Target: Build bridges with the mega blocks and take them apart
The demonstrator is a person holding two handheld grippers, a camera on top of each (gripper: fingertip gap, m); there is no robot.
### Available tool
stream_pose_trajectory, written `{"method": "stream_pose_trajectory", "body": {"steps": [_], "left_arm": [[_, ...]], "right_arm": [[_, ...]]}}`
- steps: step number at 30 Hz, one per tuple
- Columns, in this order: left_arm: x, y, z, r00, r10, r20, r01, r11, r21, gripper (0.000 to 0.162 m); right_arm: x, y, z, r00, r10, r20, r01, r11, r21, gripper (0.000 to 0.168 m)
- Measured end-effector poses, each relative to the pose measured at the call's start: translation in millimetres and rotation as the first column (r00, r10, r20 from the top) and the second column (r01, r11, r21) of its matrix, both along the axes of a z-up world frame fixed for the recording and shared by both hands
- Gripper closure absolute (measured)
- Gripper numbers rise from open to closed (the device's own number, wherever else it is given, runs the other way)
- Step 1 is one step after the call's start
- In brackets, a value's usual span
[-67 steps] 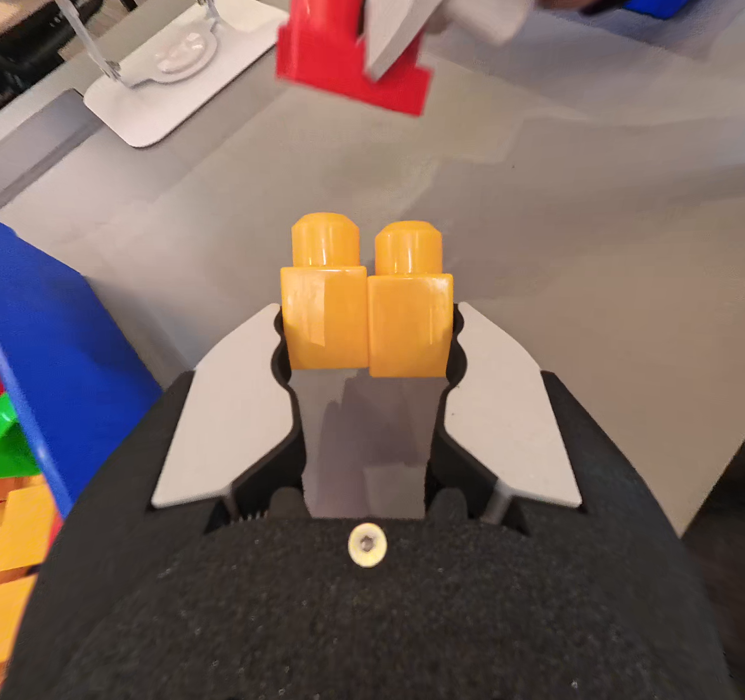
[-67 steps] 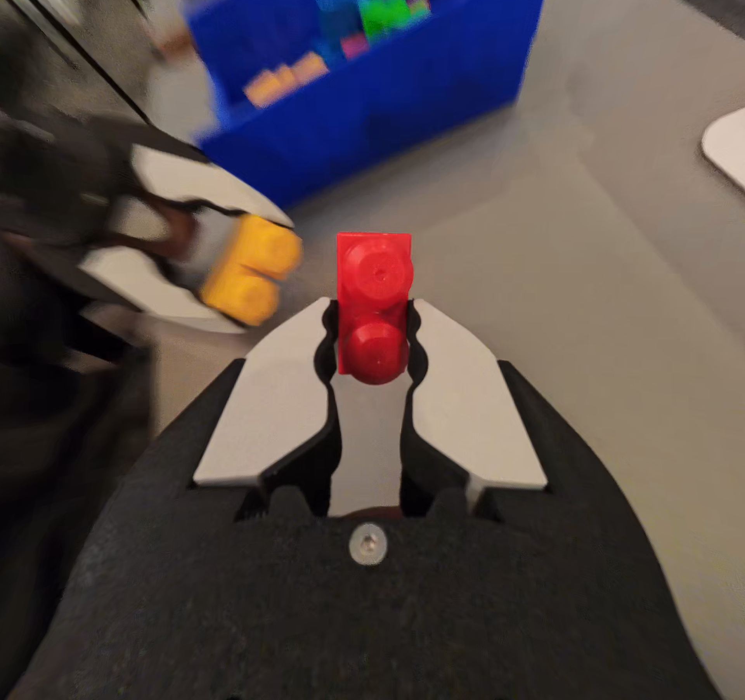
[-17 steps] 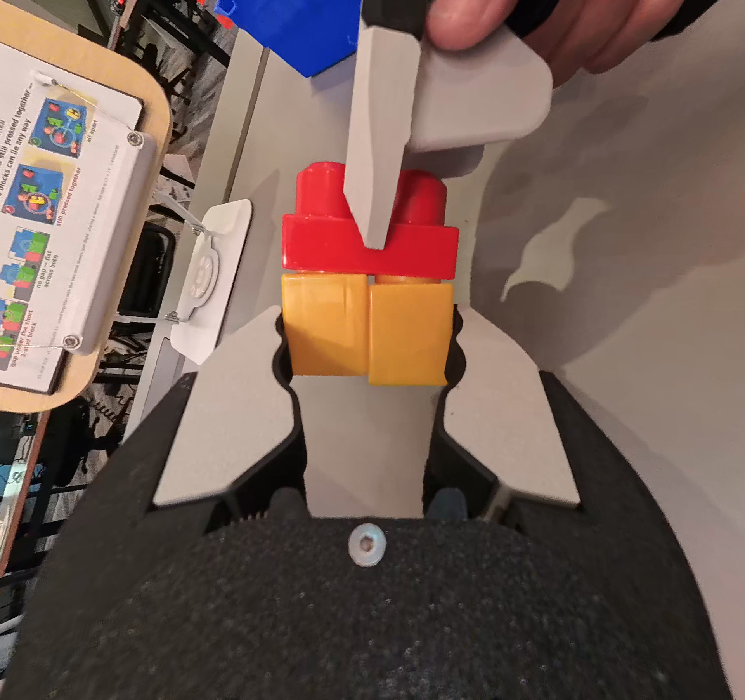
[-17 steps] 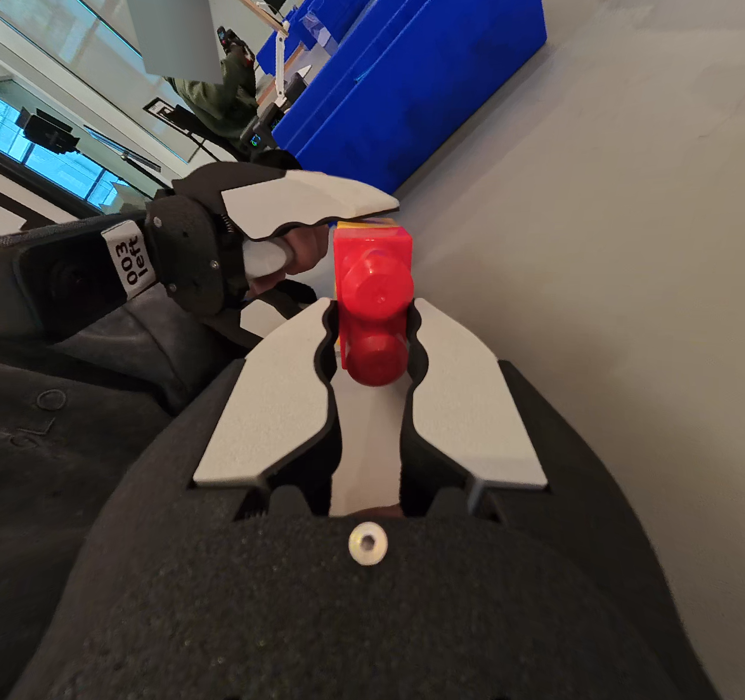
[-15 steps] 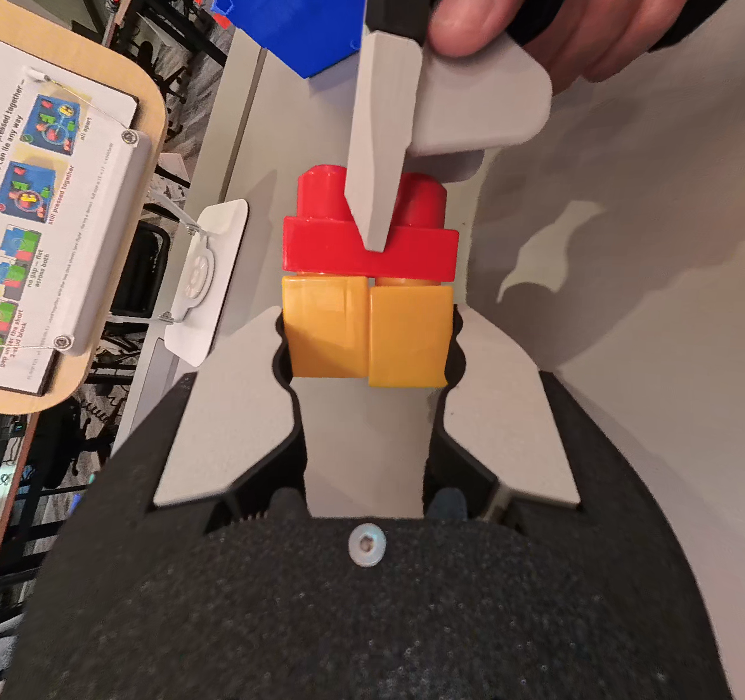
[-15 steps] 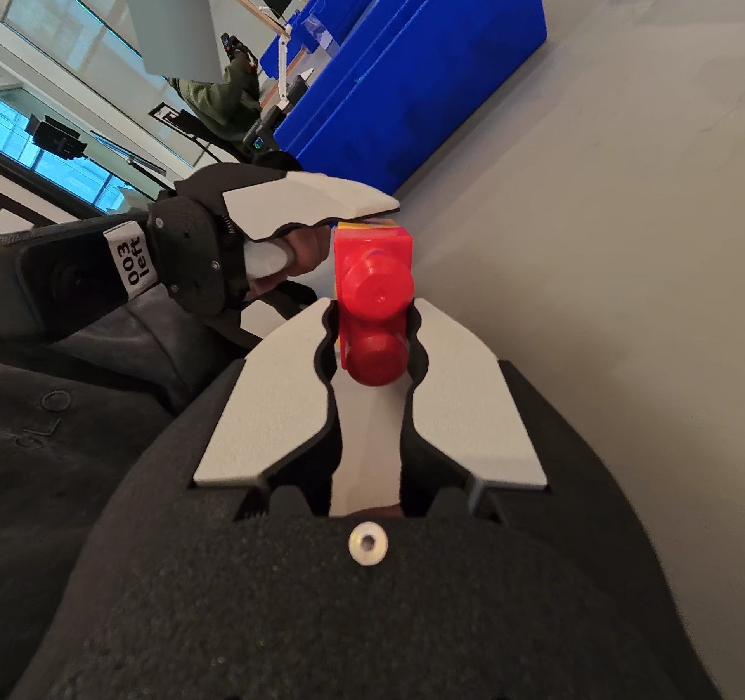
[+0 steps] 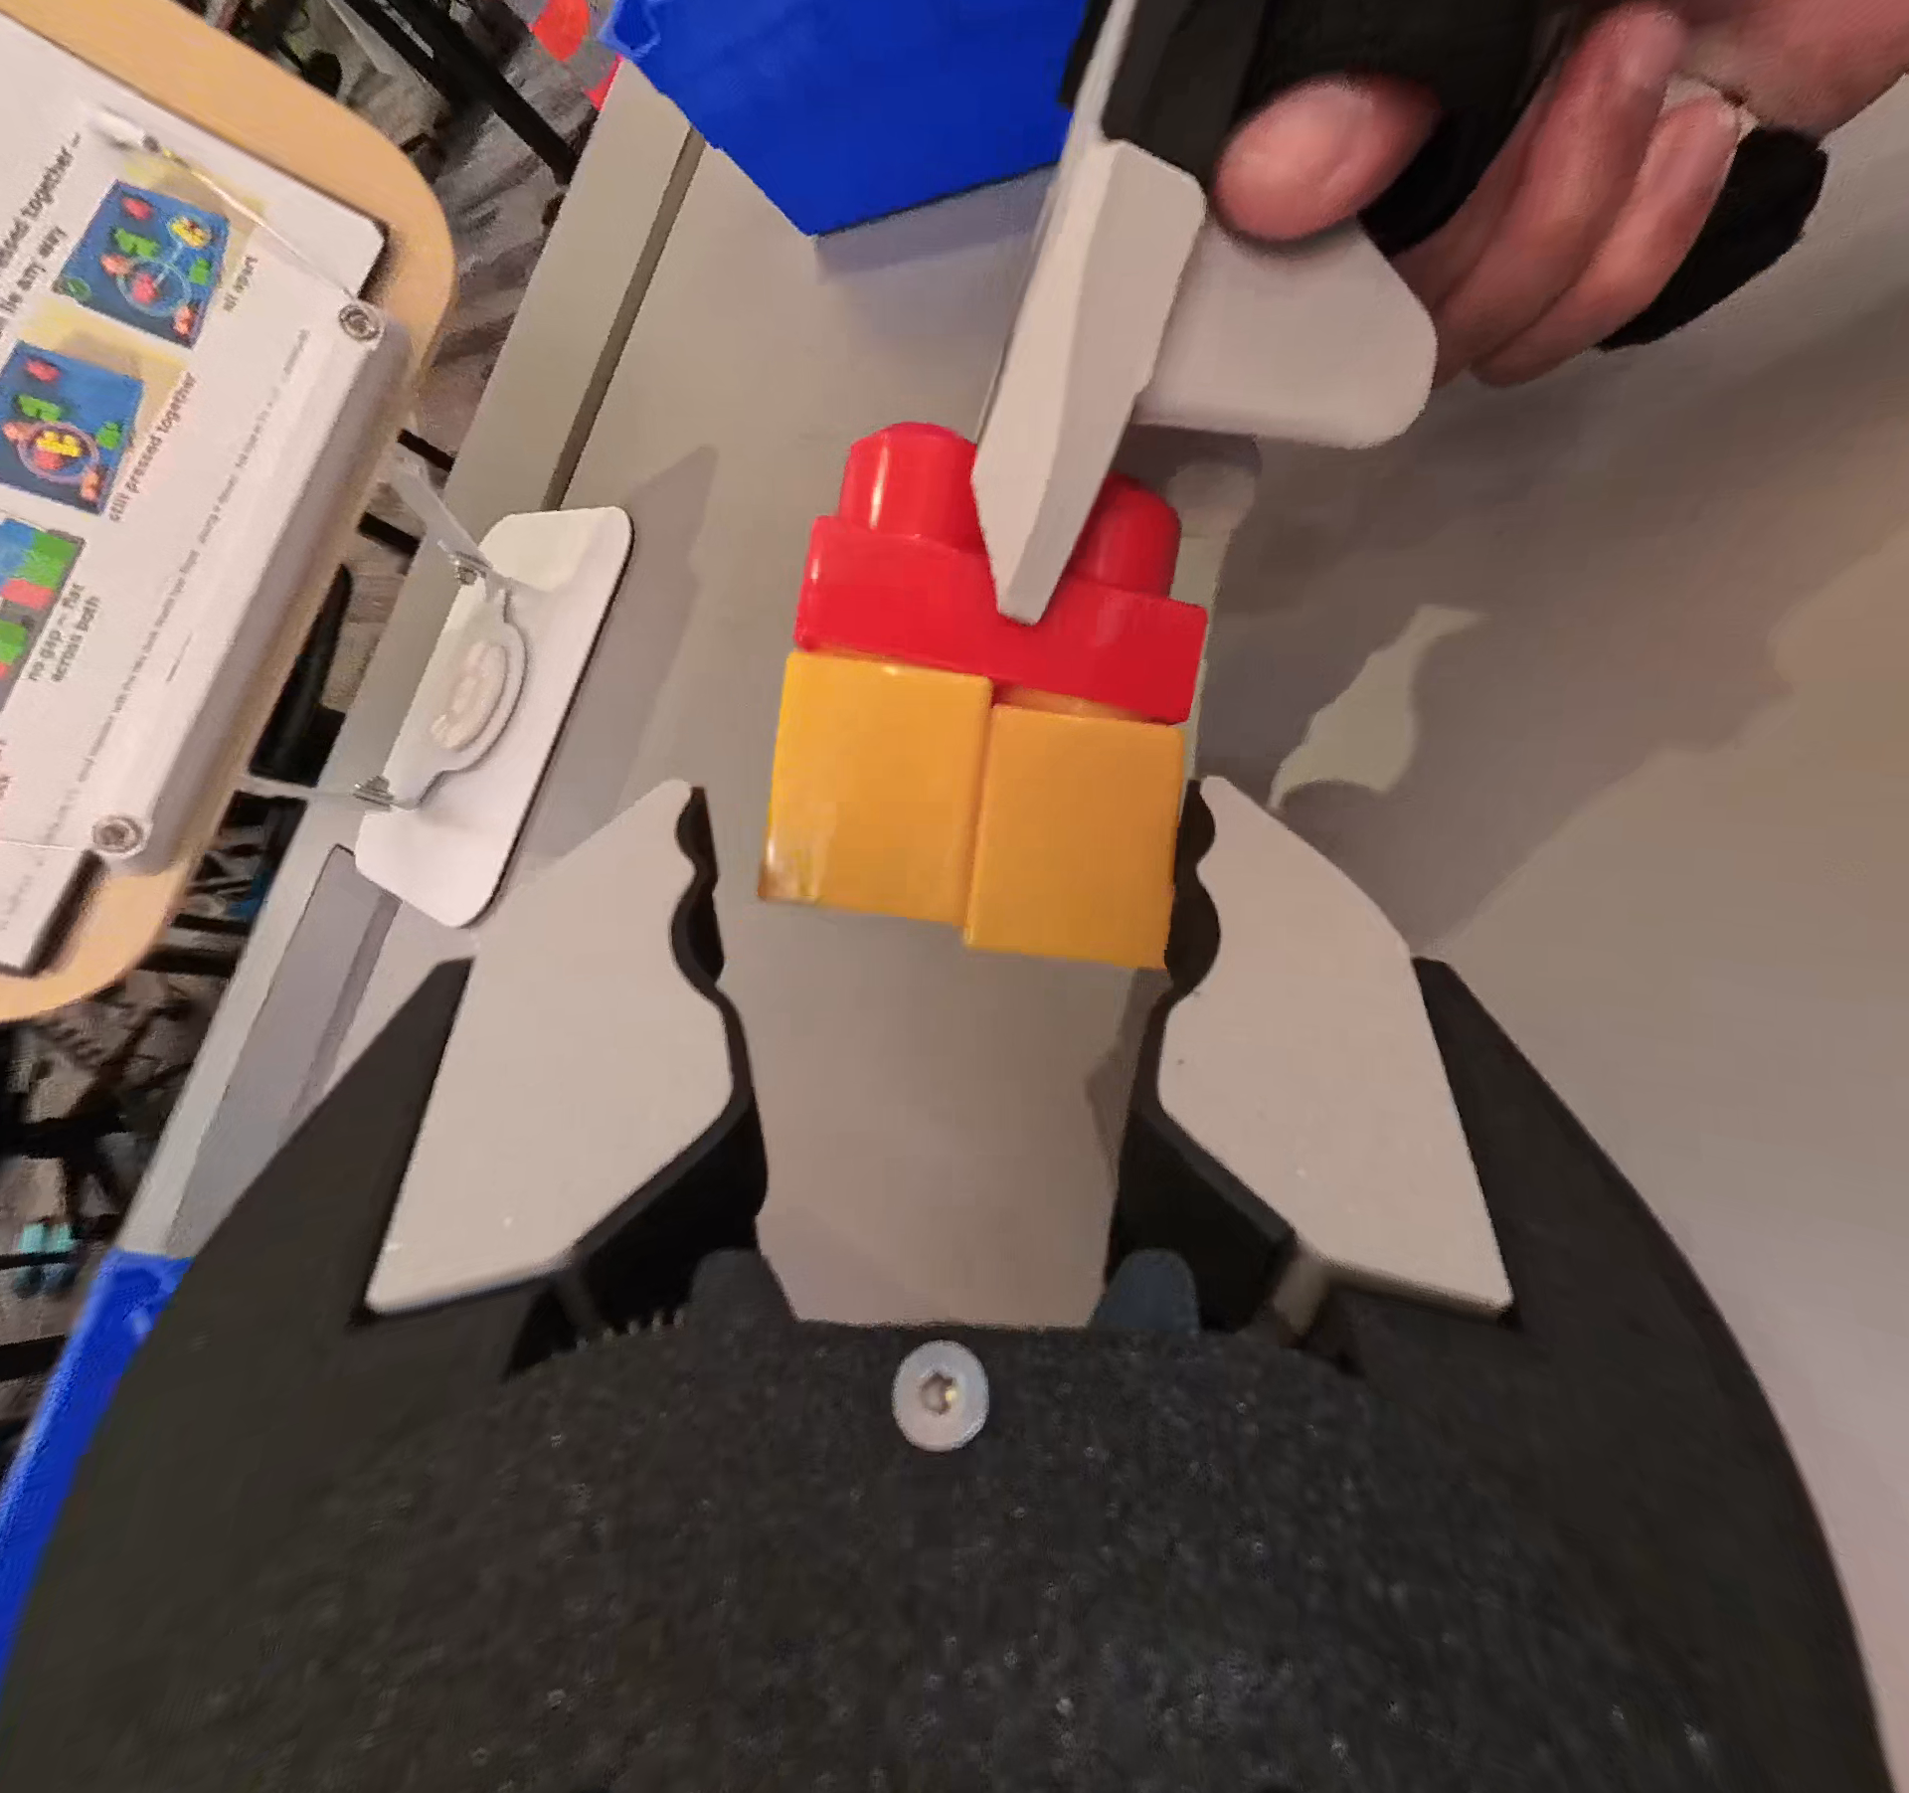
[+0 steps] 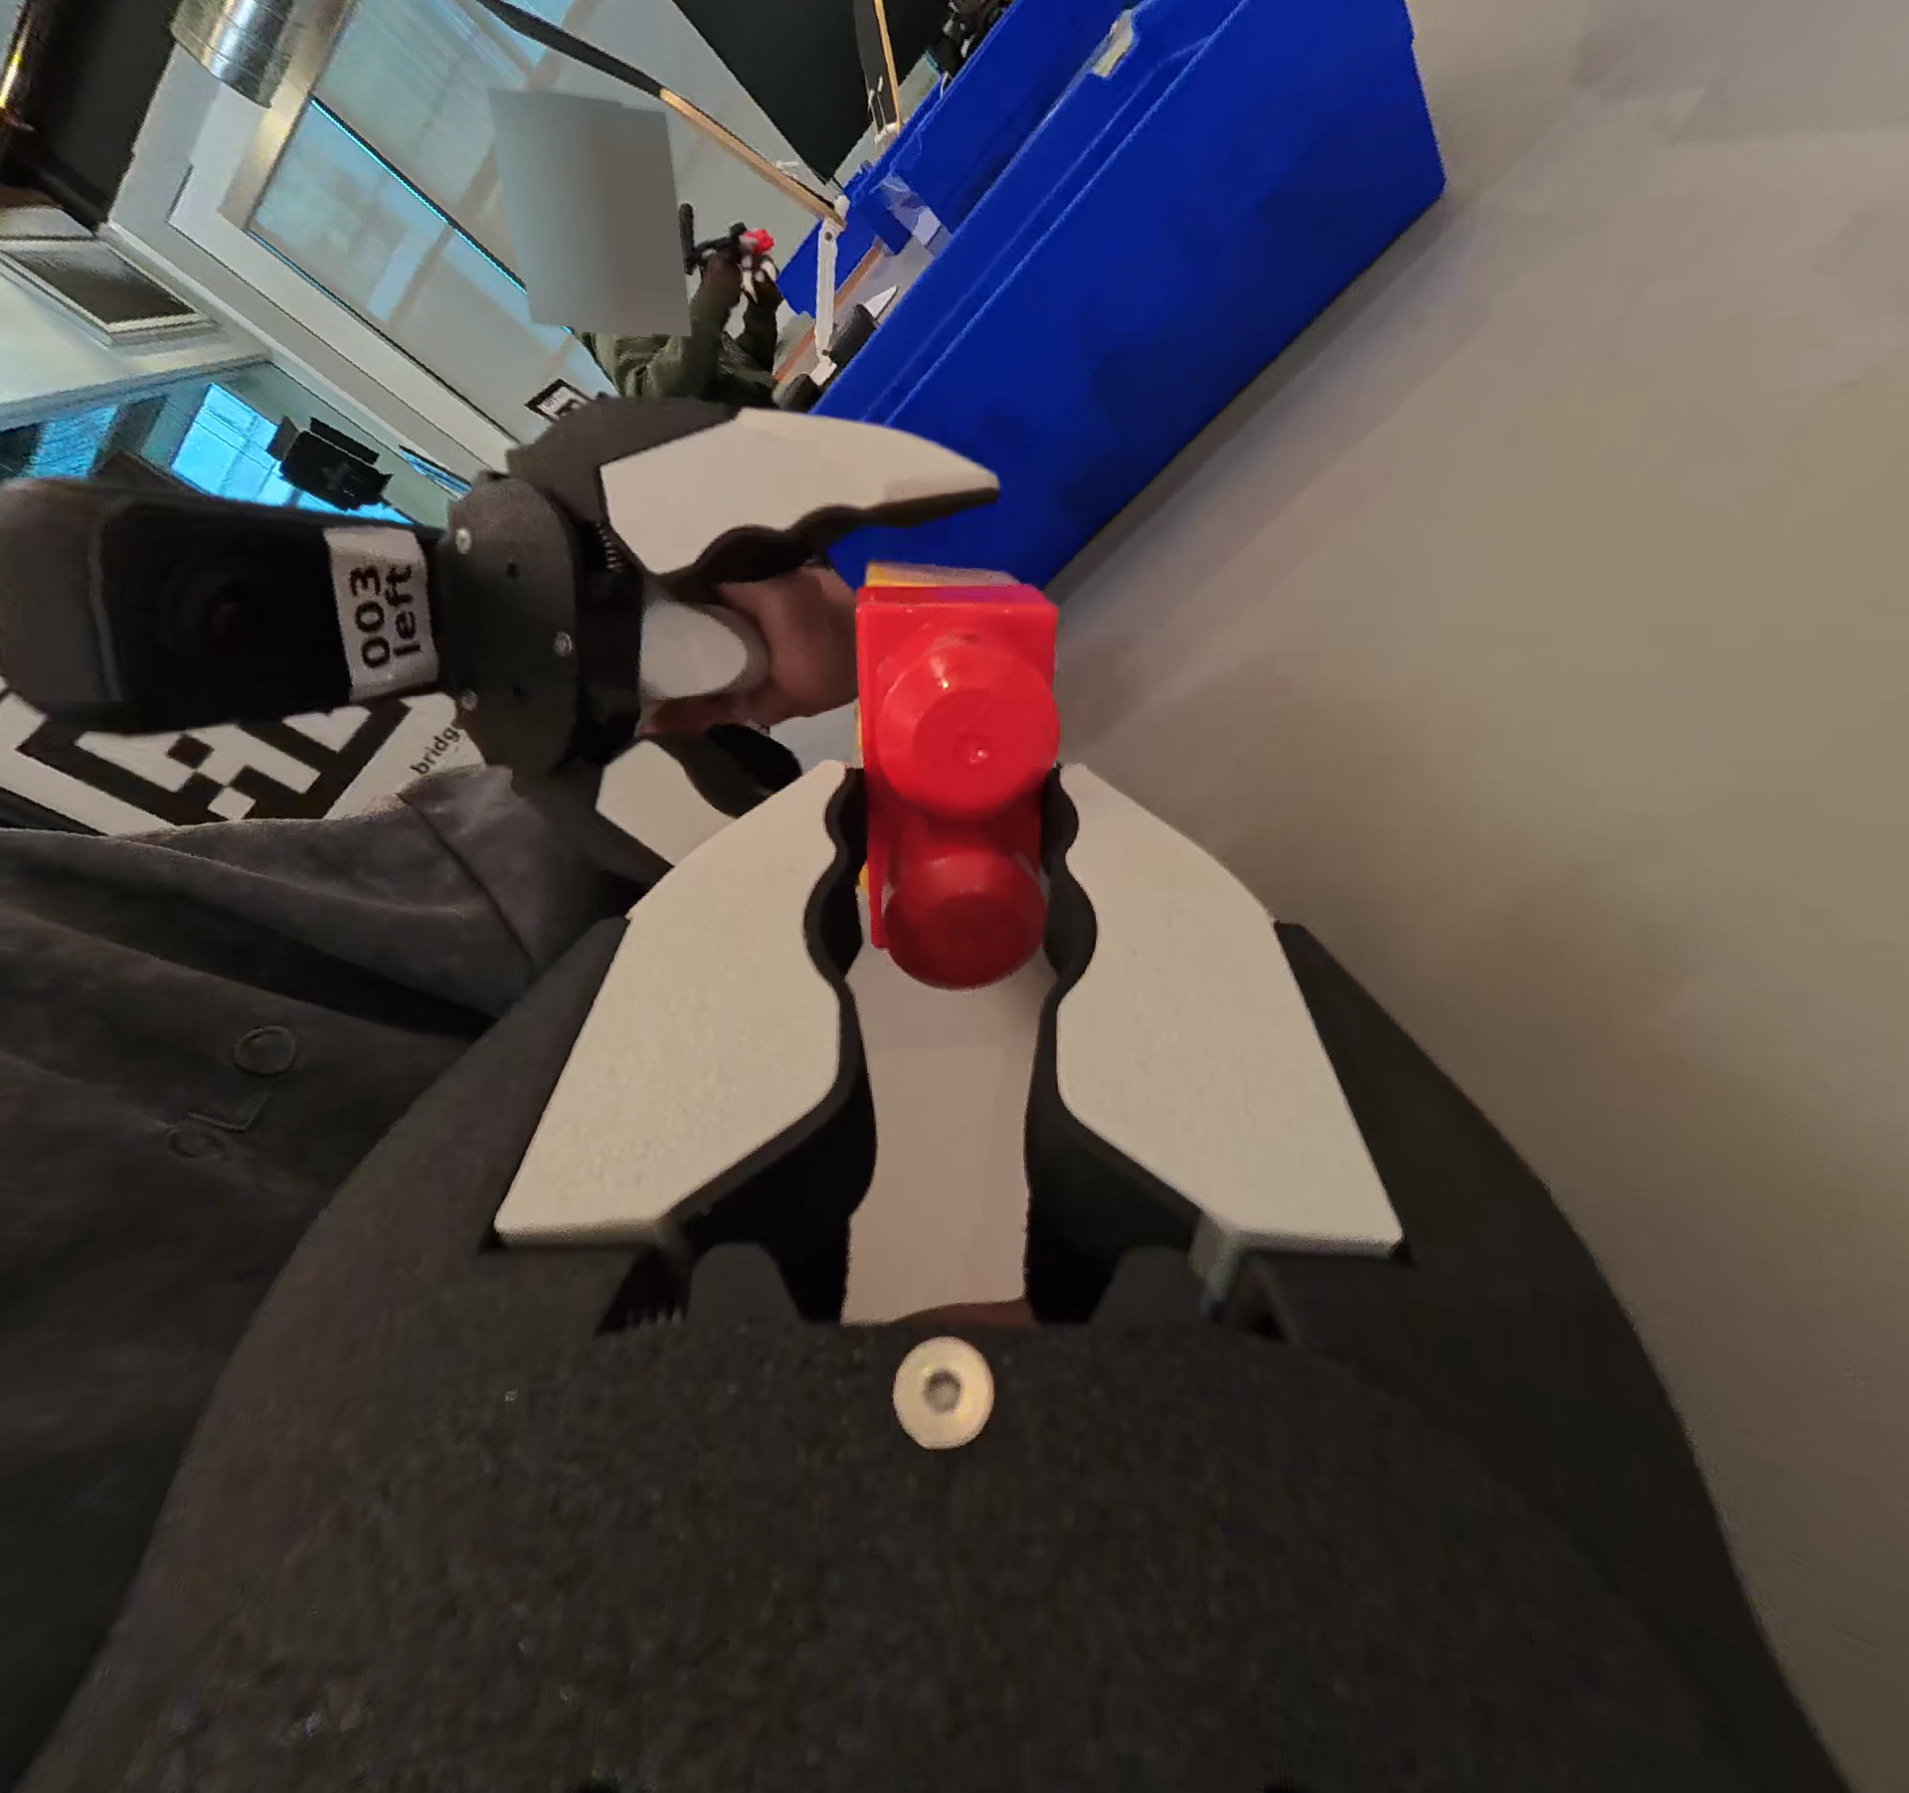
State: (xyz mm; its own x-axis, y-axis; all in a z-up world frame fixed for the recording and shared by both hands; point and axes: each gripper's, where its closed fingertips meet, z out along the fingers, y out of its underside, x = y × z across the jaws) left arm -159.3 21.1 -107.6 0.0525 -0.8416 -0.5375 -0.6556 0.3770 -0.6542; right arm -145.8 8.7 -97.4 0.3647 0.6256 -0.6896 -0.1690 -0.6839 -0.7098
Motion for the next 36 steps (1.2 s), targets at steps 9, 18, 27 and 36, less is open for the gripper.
{"method": "stream_pose_trajectory", "body": {"steps": [9, 18, 27, 36], "left_arm": [[-13.1, -12.7, 16.9, 0.953, 0.085, 0.291, 0.105, 0.807, -0.582, 0.078], [-9.9, -19.8, 28.9, 0.869, 0.163, 0.466, 0.377, 0.39, -0.84, 0.104], [-4.4, -31.7, 26.8, 0.884, 0.098, 0.457, 0.383, 0.408, -0.829, 0.124], [-7.0, -37.0, 24.7, 0.893, 0.045, 0.447, 0.393, 0.405, -0.825, 0.126]], "right_arm": [[10.6, 1.1, 24.6, 0.989, -0.037, -0.144, 0.054, 0.992, 0.113, 0.136], [1.2, -5.1, 36.6, 0.994, -0.047, -0.094, 0.069, 0.966, 0.25, 0.136], [-0.3, -8.8, 35.2, 0.994, -0.024, -0.104, 0.046, 0.974, 0.221, 0.136], [-6.9, -13.9, 34.3, 0.991, 0.023, -0.132, 0.002, 0.983, 0.183, 0.135]]}}
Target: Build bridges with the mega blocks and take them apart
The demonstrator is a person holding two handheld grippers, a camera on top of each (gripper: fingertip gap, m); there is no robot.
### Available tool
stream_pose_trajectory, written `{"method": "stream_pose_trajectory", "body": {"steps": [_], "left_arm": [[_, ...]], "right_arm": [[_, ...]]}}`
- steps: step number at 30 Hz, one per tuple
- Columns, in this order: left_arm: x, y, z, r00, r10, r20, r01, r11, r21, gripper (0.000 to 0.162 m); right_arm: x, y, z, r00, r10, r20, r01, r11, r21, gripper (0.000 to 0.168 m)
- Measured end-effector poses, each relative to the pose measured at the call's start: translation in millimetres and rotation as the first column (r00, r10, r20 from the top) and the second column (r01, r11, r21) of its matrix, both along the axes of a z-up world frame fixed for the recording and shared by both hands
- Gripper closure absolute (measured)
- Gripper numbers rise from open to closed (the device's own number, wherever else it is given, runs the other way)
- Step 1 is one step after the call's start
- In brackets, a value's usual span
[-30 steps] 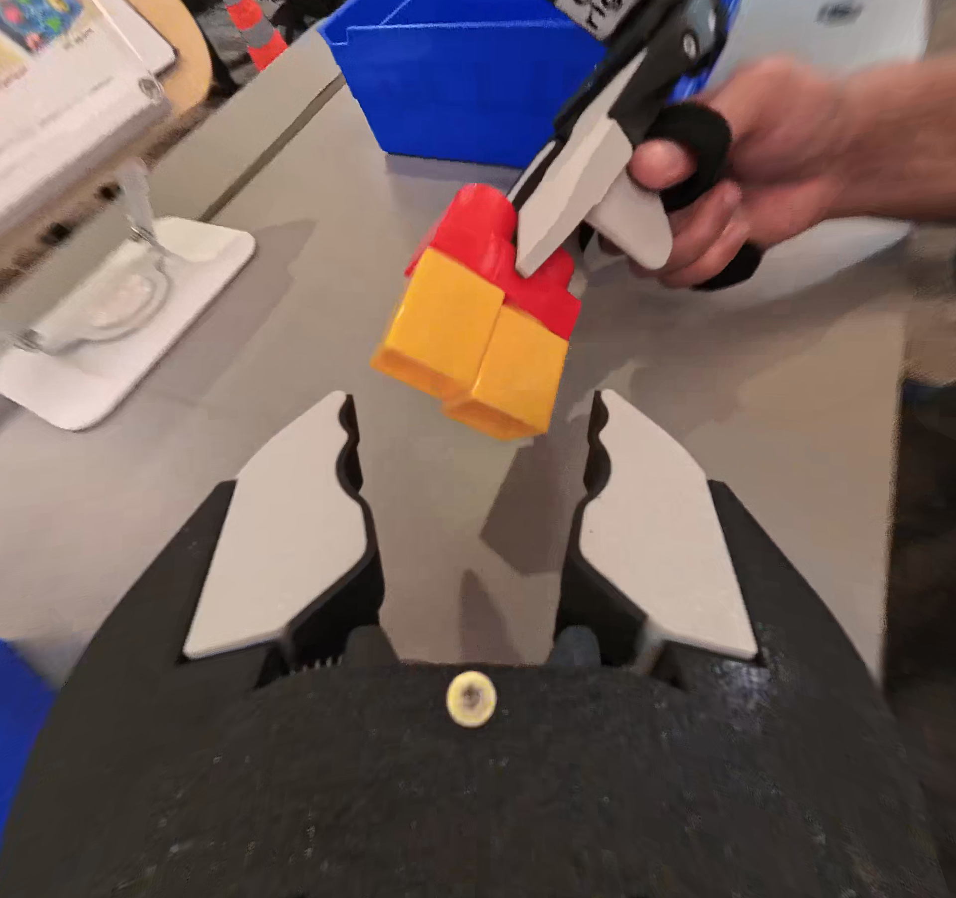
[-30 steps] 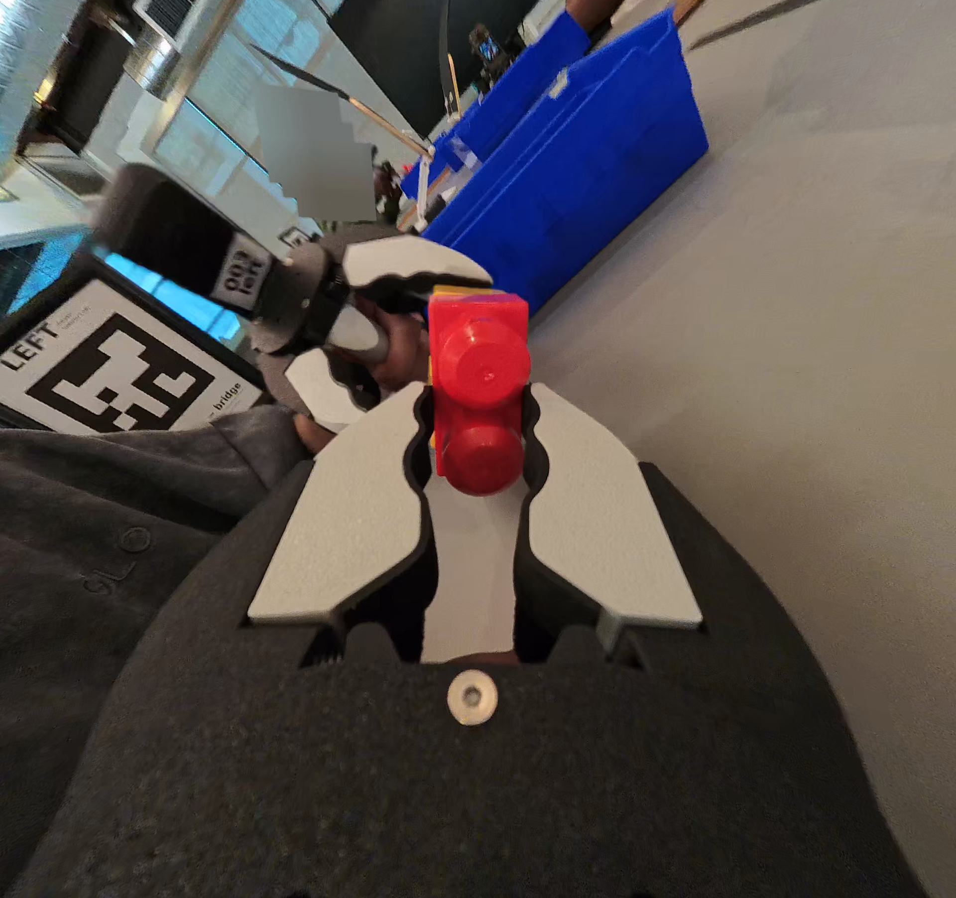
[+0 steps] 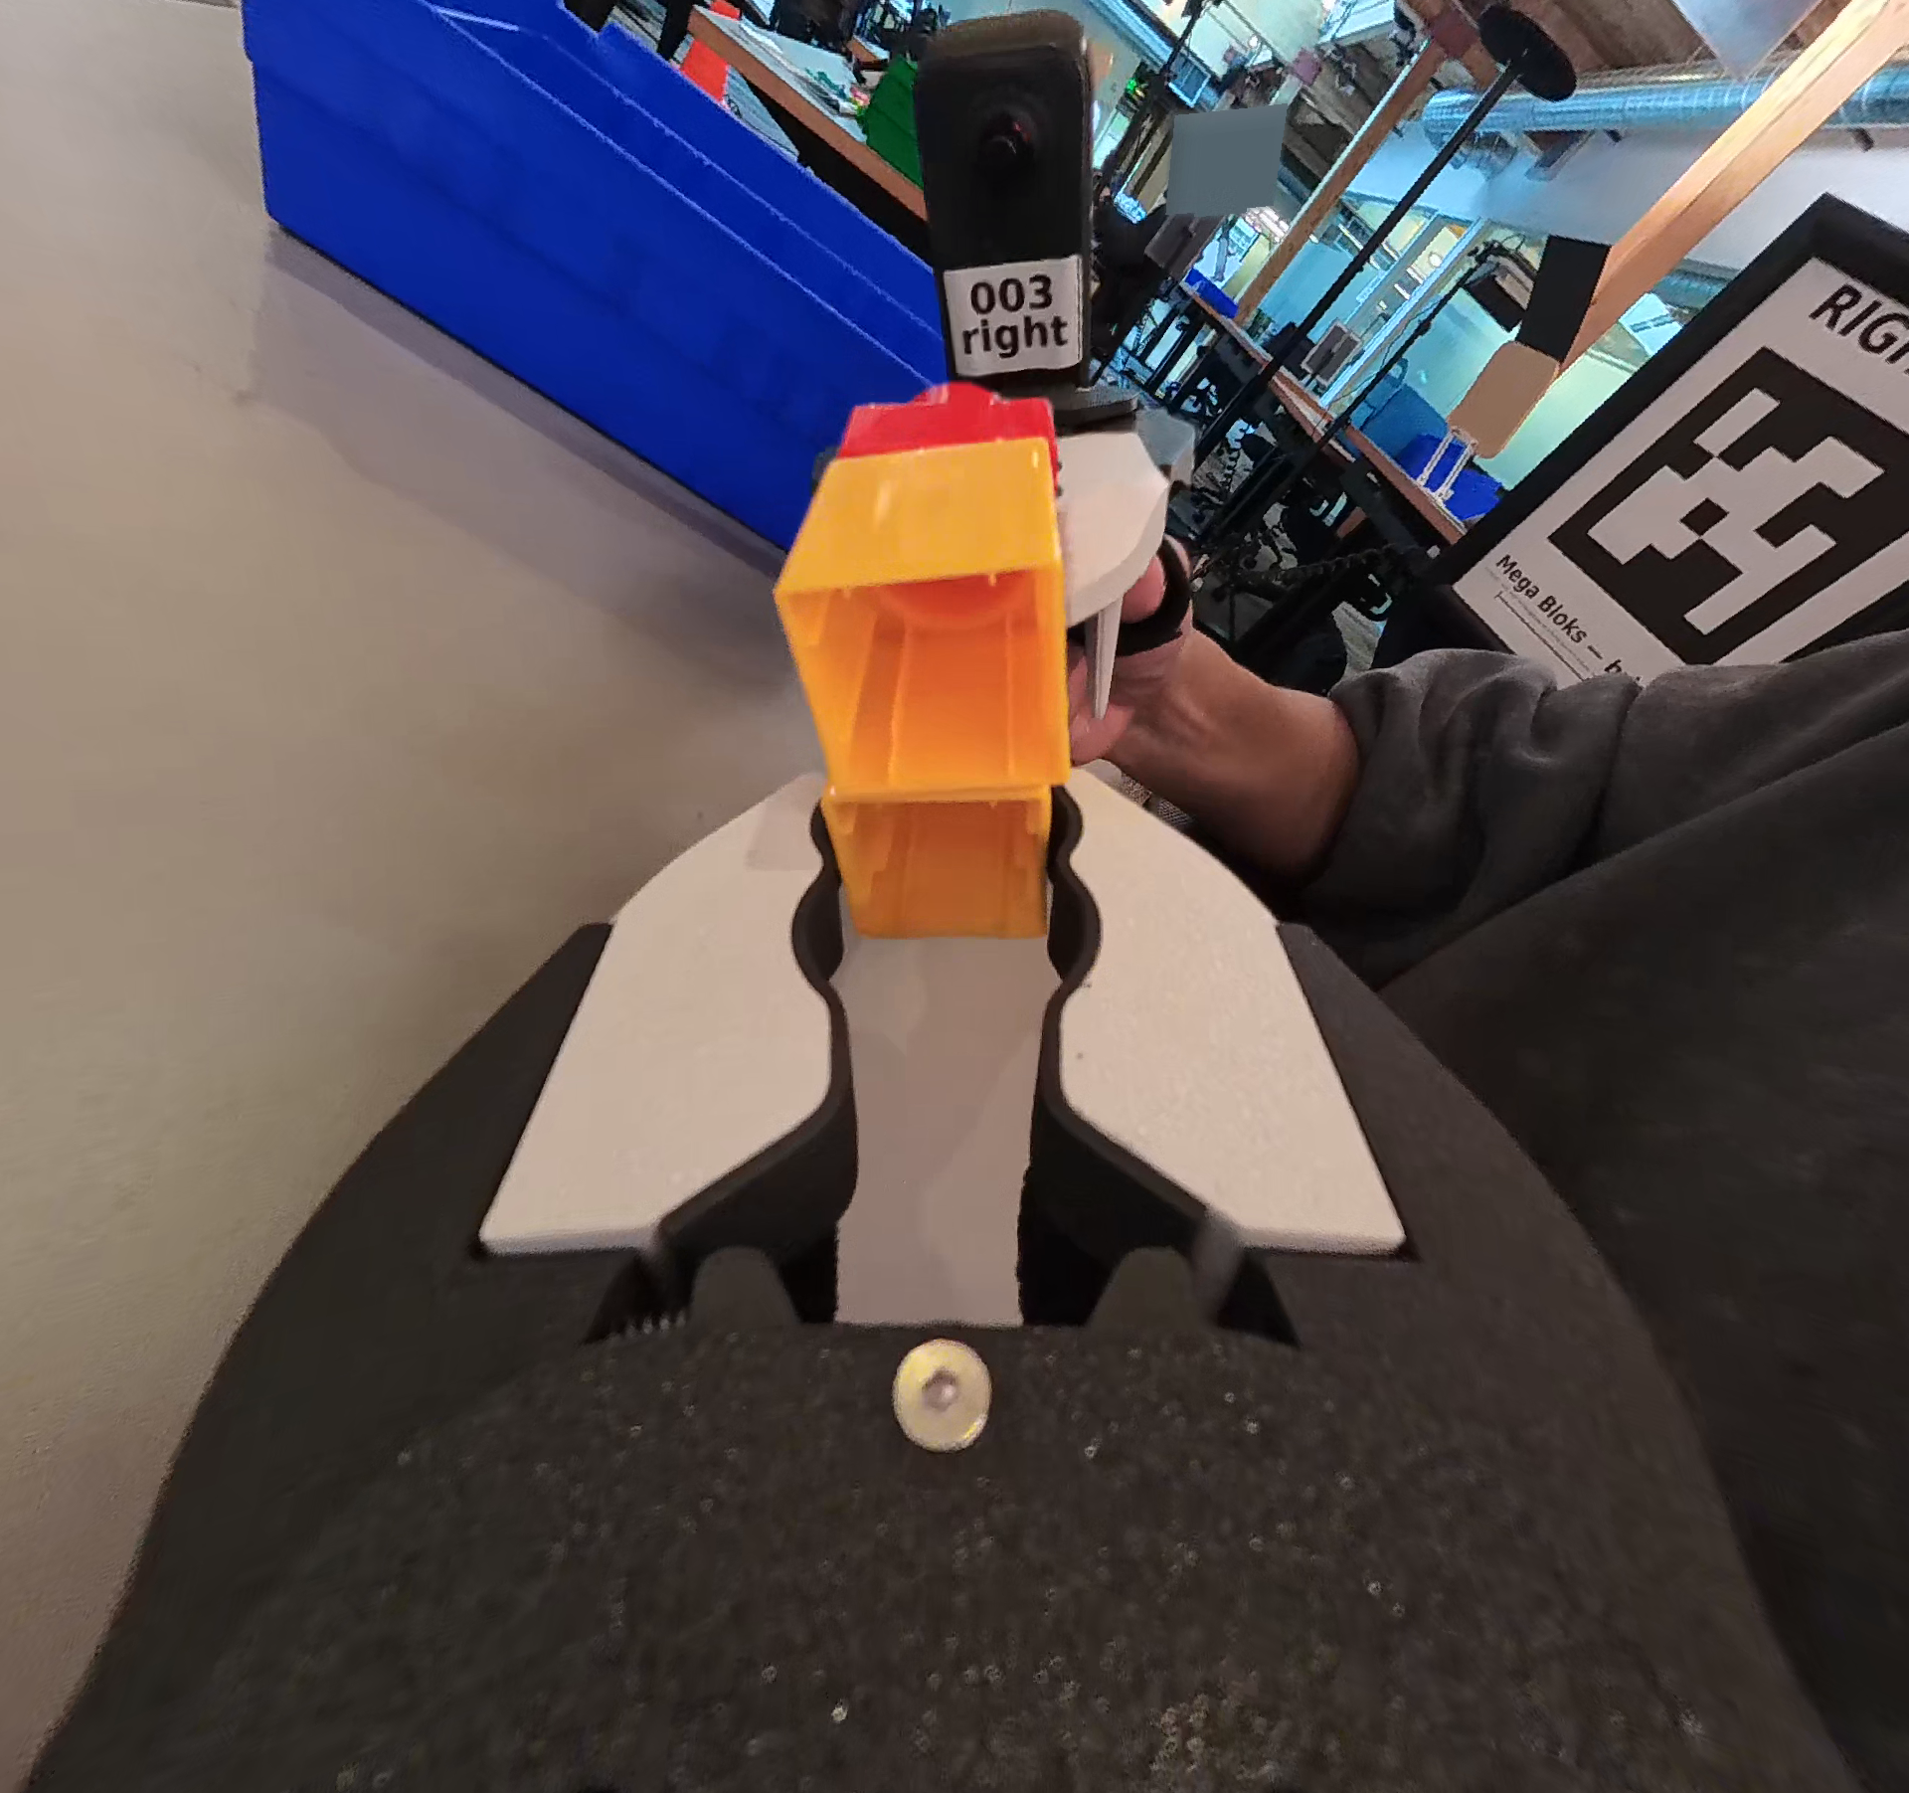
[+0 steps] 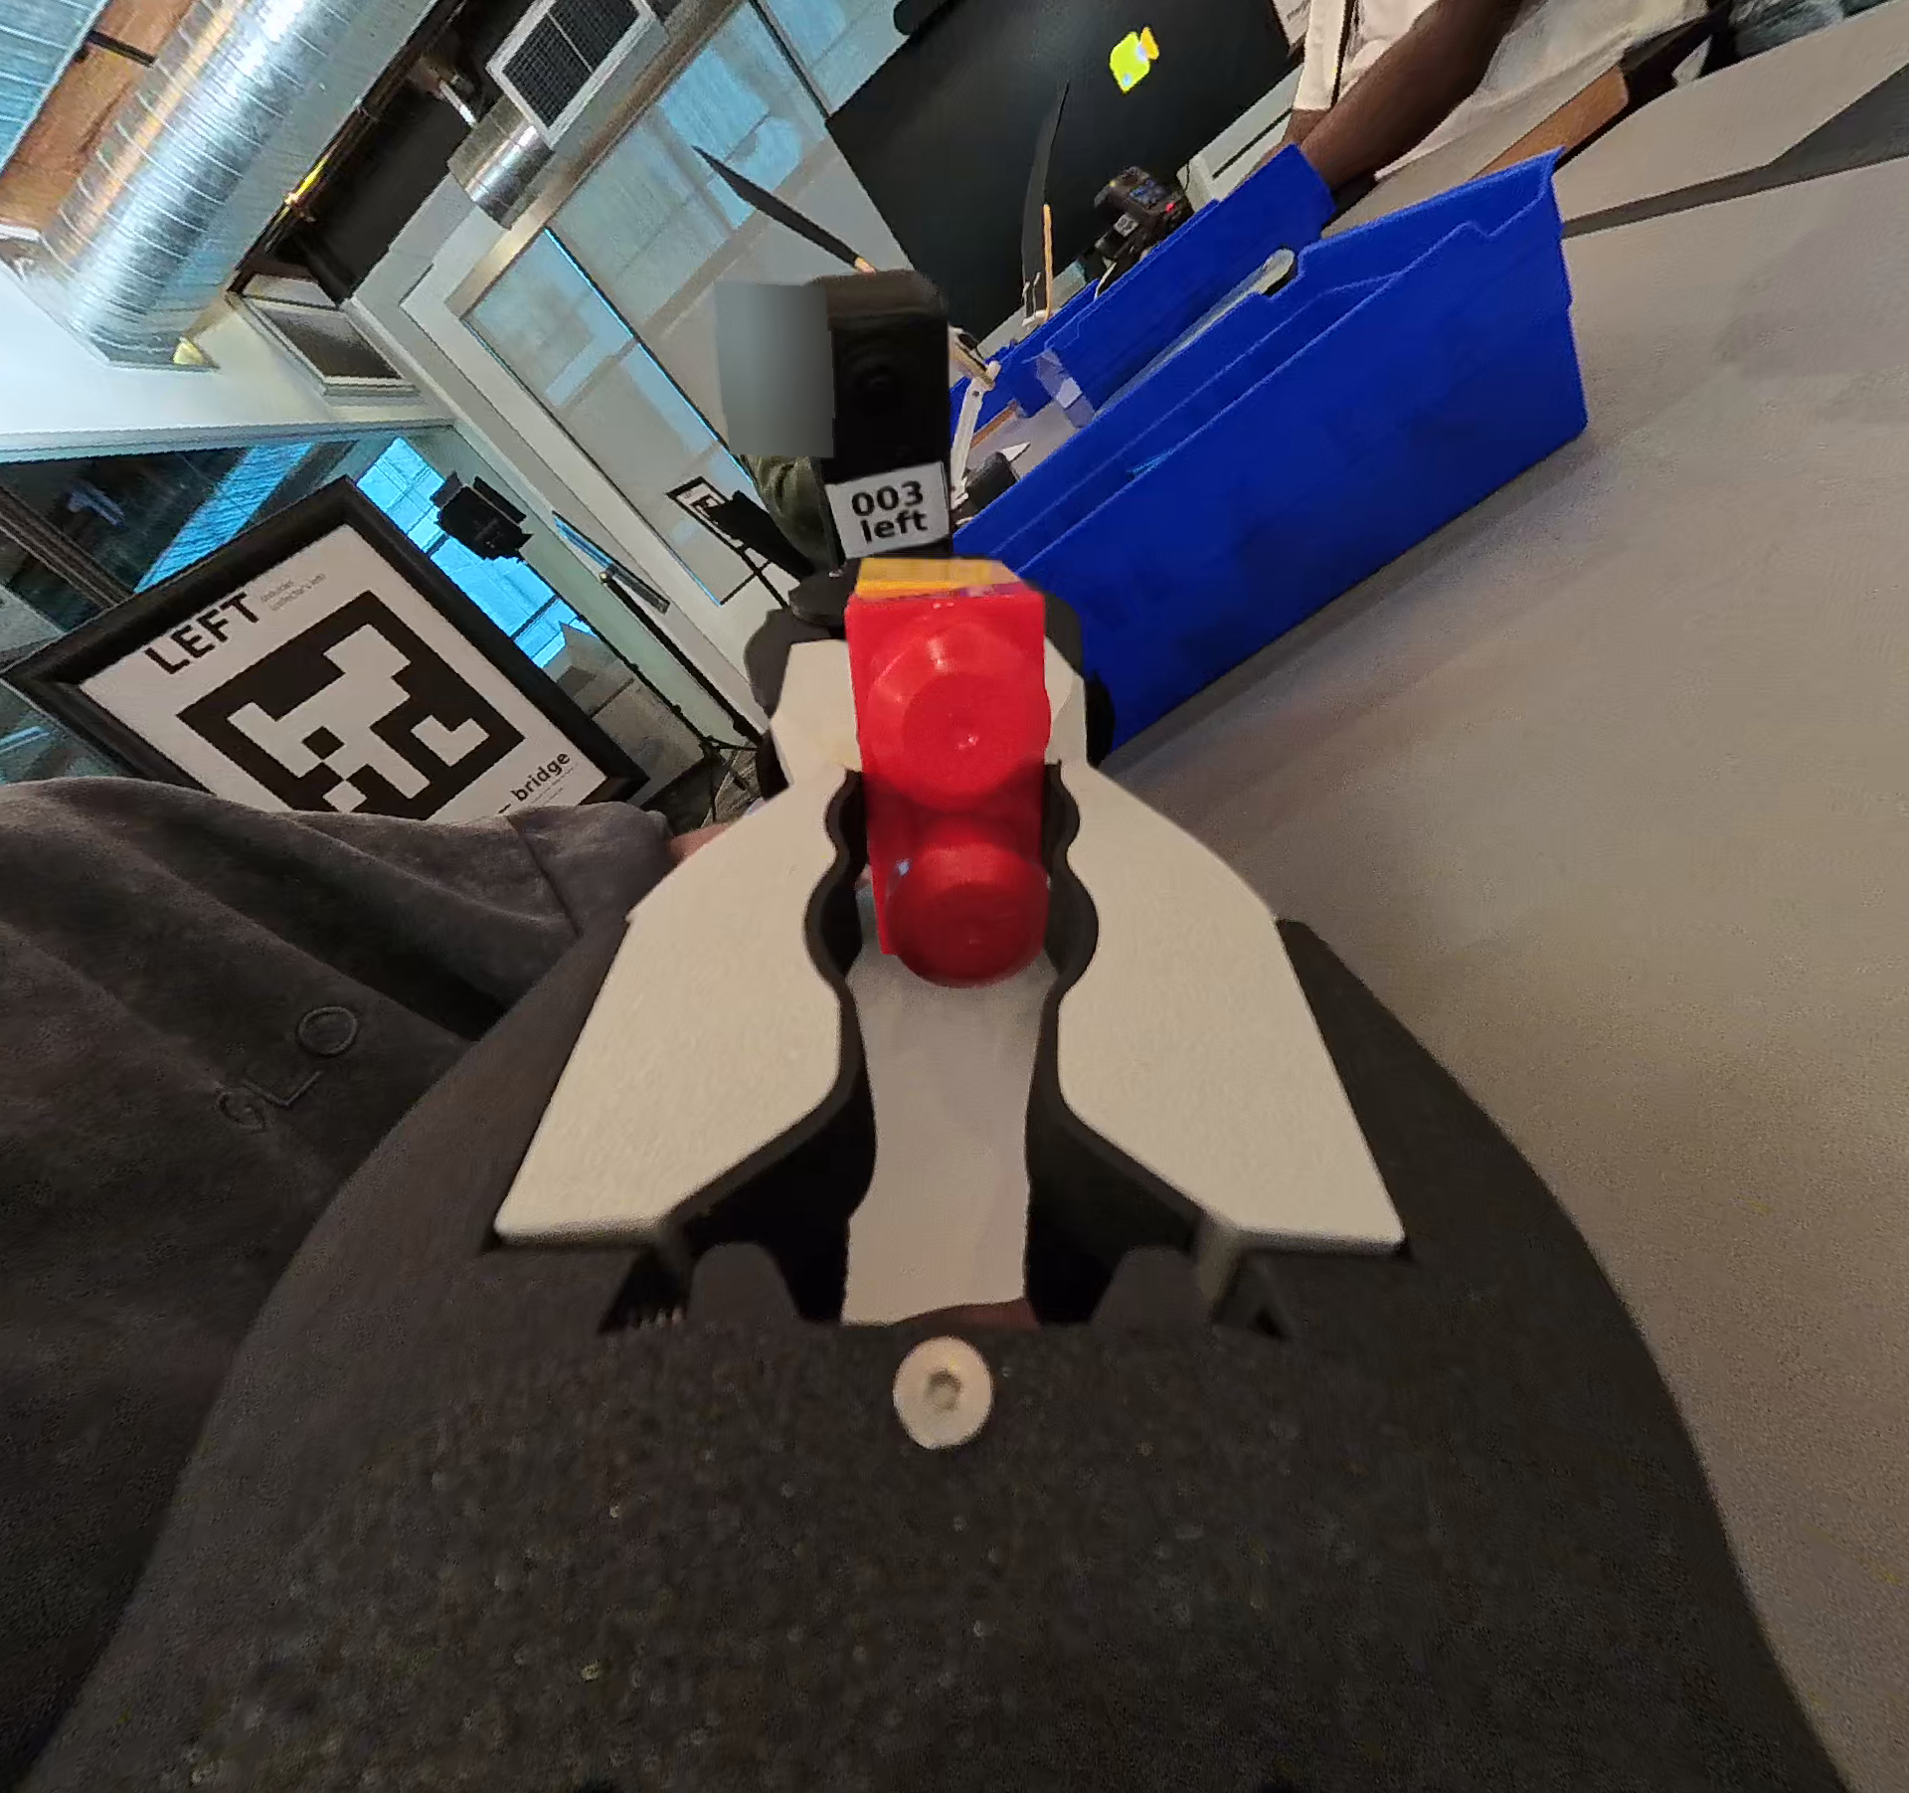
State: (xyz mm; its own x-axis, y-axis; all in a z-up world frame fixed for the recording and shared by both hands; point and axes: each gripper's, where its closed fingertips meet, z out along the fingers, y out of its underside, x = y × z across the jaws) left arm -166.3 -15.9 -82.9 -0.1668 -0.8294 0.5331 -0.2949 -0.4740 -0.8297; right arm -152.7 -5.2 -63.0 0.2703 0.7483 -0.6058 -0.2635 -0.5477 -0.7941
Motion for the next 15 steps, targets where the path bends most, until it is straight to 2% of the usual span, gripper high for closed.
{"method": "stream_pose_trajectory", "body": {"steps": [6, 12, 15], "left_arm": [[-0.5, 3.8, 2.4, 1.0, 0.017, 0.024, -0.015, 0.998, -0.069, 0.127], [3.4, 9.4, 6.4, 0.996, 0.057, 0.074, -0.044, 0.986, -0.163, 0.127], [2.9, 10.0, 10.0, 0.994, 0.066, 0.084, -0.053, 0.988, -0.146, 0.127]], "right_arm": [[-2.1, 2.7, -3.1, 1.0, -0.028, -0.002, 0.028, 1.0, 0.005, 0.135], [-0.1, 11.9, 4.8, 0.986, -0.158, -0.056, 0.159, 0.987, 0.031, 0.136], [-0.2, 11.0, 7.8, 0.987, -0.14, -0.073, 0.143, 0.989, 0.032, 0.136]]}}
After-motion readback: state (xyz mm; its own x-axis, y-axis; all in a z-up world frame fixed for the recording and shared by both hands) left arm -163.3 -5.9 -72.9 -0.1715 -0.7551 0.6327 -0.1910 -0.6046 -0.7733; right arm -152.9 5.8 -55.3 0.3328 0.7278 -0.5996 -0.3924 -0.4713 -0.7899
